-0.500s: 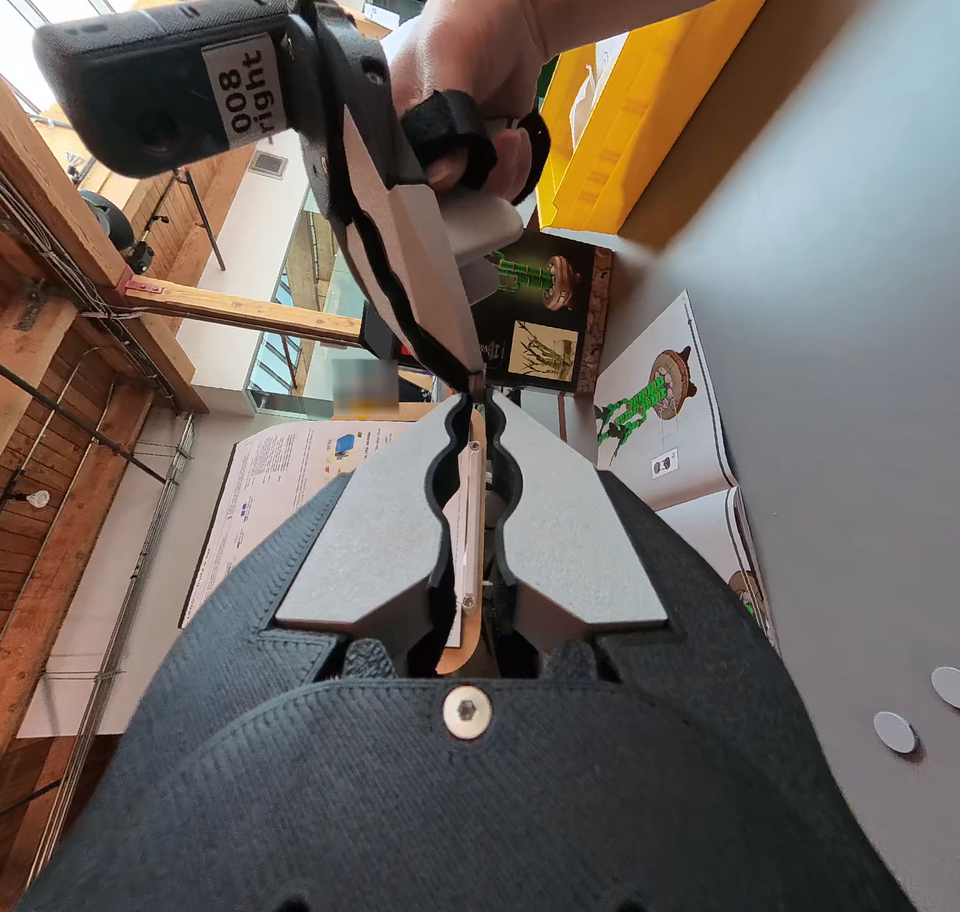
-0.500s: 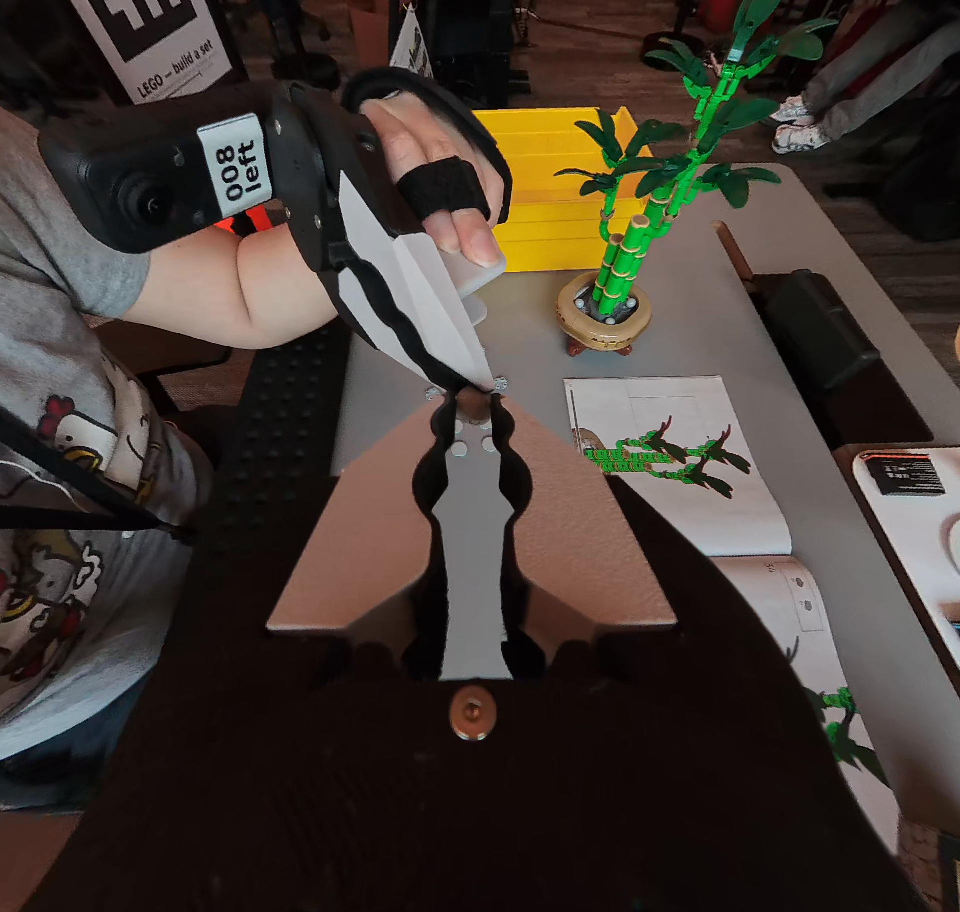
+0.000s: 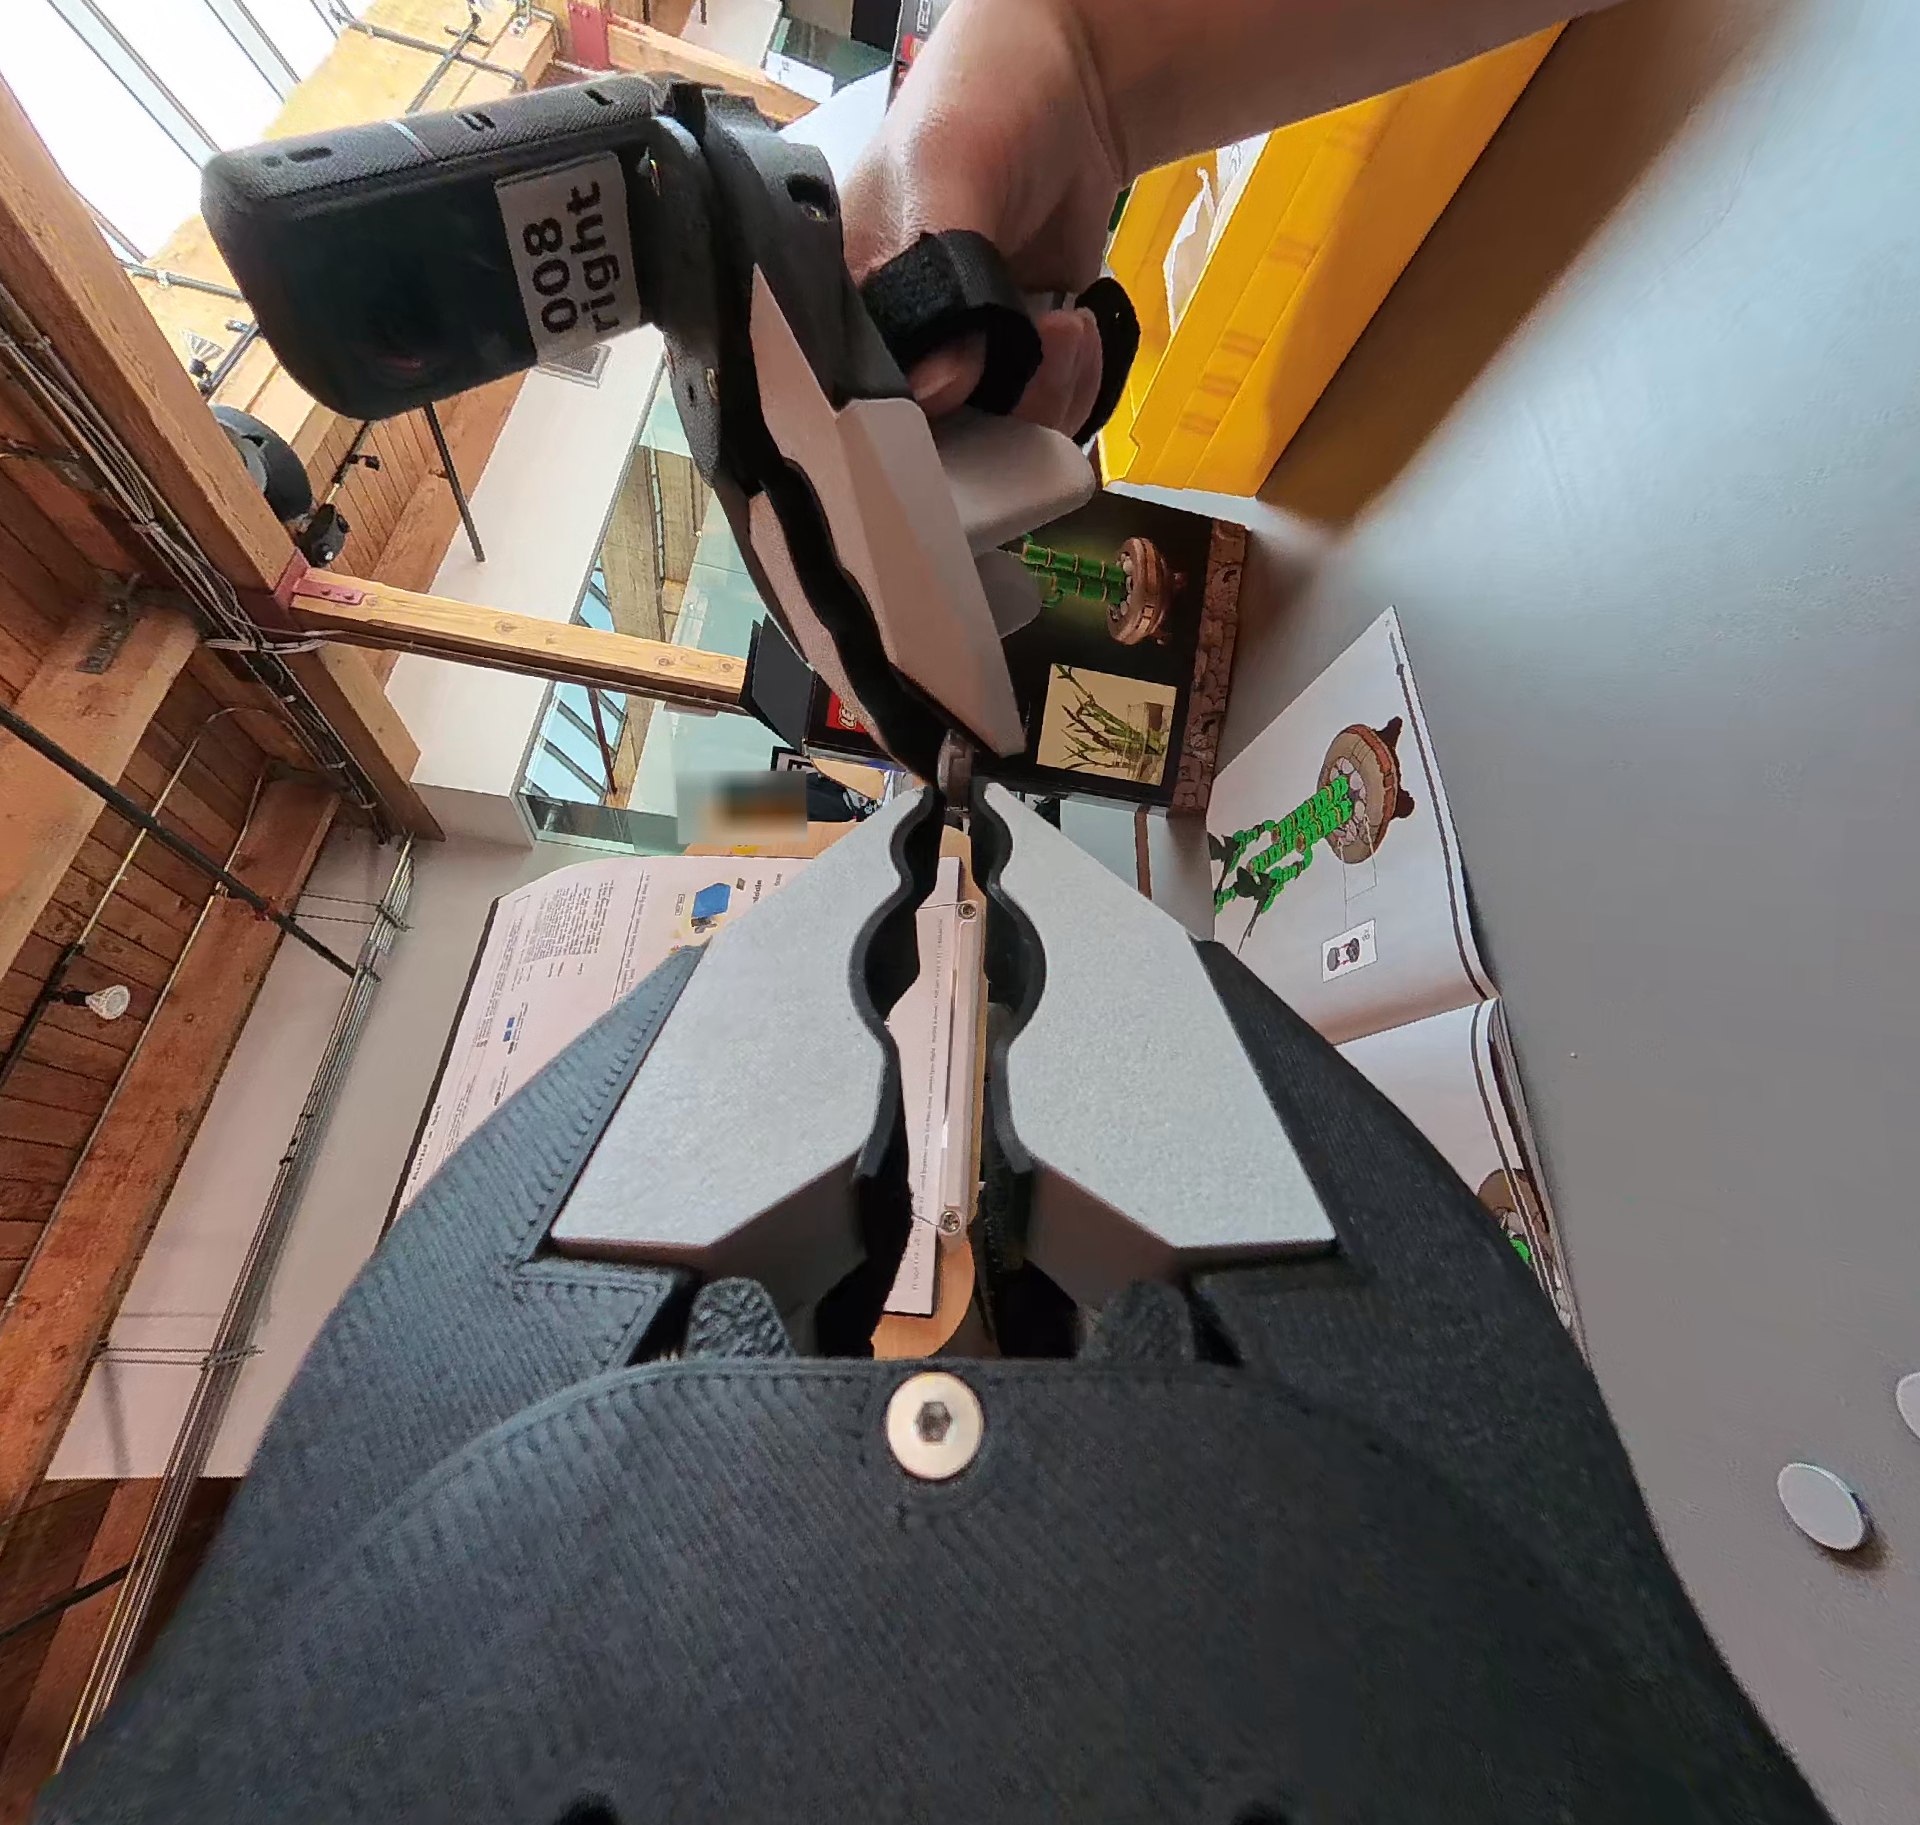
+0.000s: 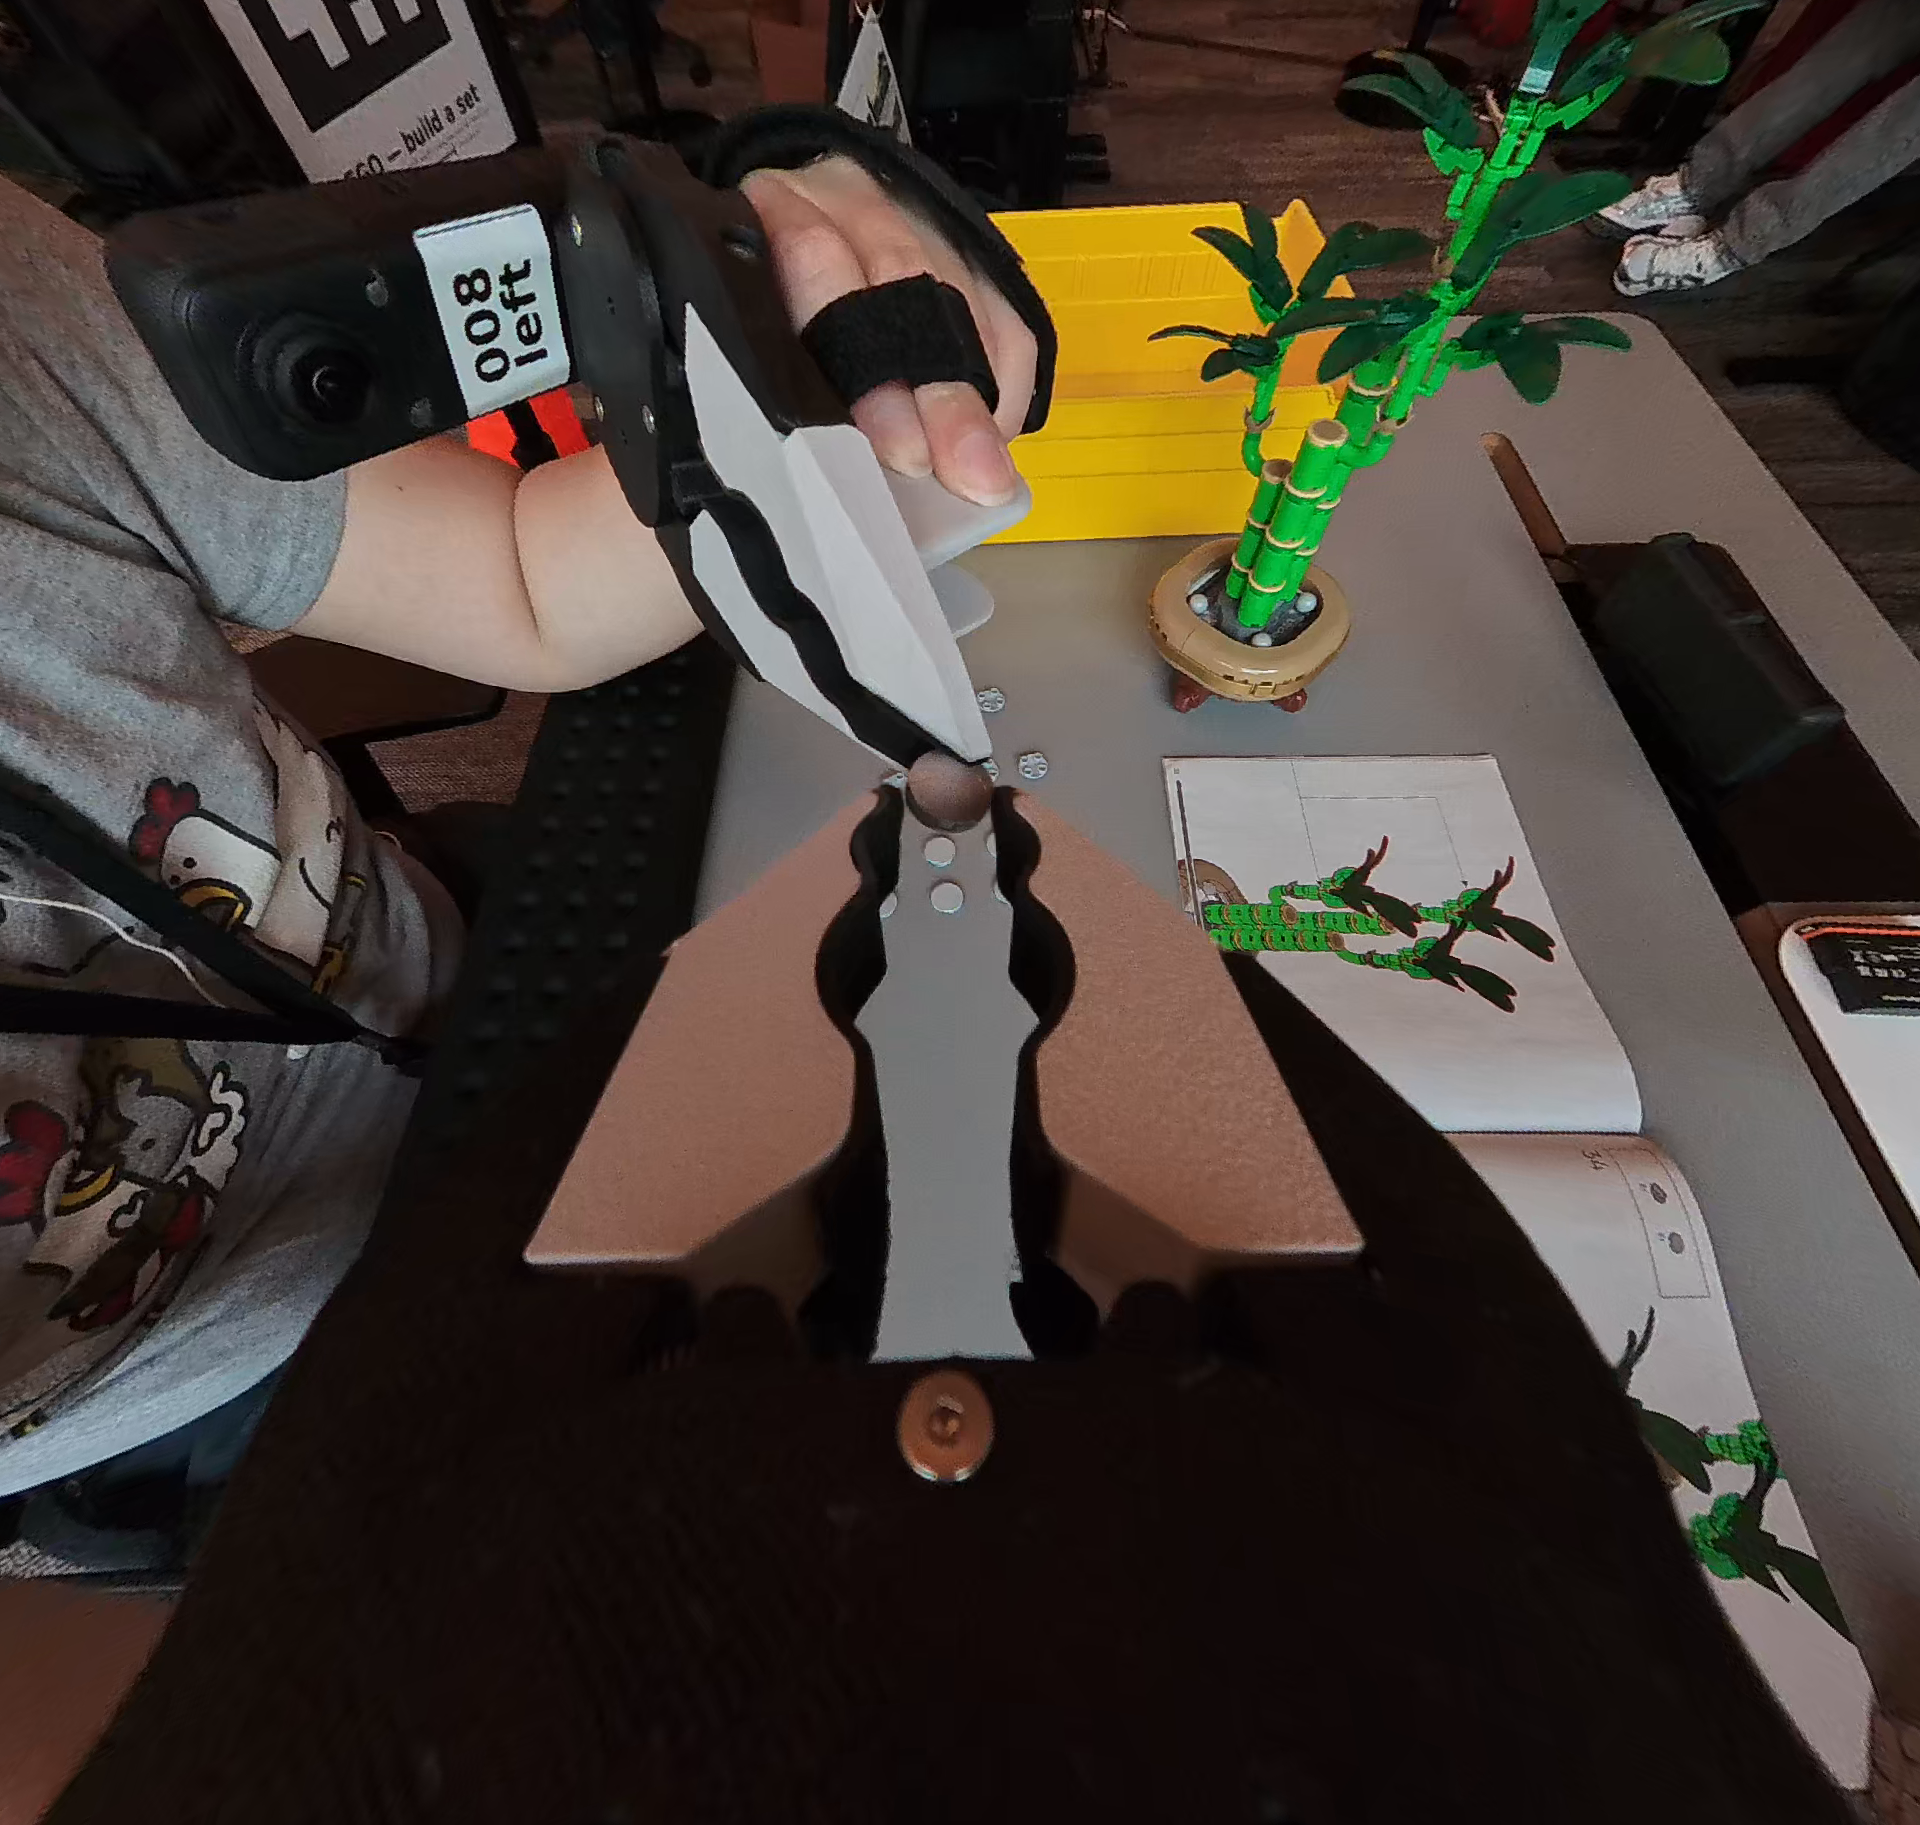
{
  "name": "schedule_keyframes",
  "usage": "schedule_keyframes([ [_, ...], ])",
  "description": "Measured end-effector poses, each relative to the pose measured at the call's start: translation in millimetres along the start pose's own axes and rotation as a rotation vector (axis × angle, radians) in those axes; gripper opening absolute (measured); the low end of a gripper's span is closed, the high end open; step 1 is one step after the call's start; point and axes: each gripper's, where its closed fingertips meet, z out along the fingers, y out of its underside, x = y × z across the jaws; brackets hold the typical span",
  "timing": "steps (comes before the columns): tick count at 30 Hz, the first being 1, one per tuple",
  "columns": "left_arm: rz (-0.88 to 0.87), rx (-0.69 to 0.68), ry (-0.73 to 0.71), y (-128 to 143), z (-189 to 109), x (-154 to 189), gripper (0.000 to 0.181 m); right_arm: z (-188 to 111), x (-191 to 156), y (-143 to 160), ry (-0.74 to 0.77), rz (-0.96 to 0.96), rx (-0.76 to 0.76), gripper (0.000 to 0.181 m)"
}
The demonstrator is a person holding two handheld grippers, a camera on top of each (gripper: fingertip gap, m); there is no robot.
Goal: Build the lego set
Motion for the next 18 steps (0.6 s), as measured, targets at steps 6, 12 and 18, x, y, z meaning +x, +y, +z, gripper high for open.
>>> schedule_keyframes([
  [6, 0.018, -0.019, 0.006, 3.2, 1.6, 2.3, 0.003, 0.7, 0.0, 3.0, -0.030, 0.034, 0.000, 0.021],
  [12, 0.033, -0.037, 0.012, 6.8, 2.5, 3.8, 0.003, 1.1, 3.3, 2.7, -0.050, 0.077, 0.016, 0.019],
  [18, 0.045, -0.059, 0.014, 10.6, 4.5, 5.5, 0.003, 3.0, 9.5, 5.1, -0.037, 0.086, 0.010, 0.014],
])
